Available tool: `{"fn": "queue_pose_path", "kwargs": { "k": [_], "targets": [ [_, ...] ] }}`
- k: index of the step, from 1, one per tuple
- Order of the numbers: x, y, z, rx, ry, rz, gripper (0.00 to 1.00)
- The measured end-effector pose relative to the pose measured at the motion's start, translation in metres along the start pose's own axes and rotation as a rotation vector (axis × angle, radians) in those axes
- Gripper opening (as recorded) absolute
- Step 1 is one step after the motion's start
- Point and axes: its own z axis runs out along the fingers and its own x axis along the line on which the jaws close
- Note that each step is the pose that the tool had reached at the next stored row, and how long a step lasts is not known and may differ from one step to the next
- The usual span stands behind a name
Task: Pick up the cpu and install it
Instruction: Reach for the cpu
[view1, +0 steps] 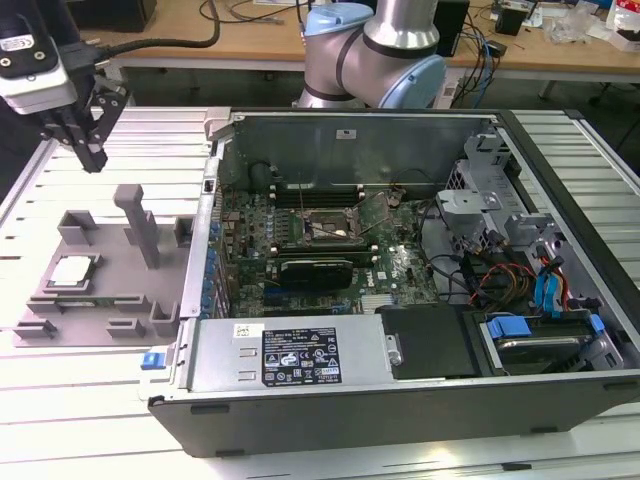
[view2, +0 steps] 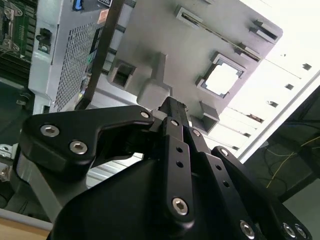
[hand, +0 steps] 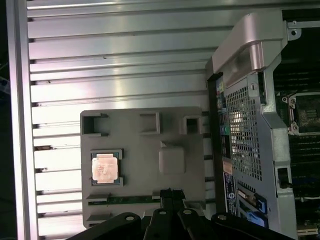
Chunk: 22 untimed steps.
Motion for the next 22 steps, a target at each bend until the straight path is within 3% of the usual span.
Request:
{"fn": "queue_pose_path", "kwargs": {
  "k": [7,10,16,17,22],
  "targets": [
    [0.0236,-0.0018,0.0104,0.0000,0.0000,0.000,0.11],
    [0.0291,-0.0022,0.0145,0.0000,0.0000,0.000,0.11],
    [0.0448,-0.0024,0.0290,0.0001,0.0001,0.000,0.11],
    [0.0510,-0.0016,0.0337,-0.0001,0.0000,0.000,0.11],
    [0.0675,-0.0010,0.0452,0.0000,0.0000,0.000,0.11]
  ]
}}
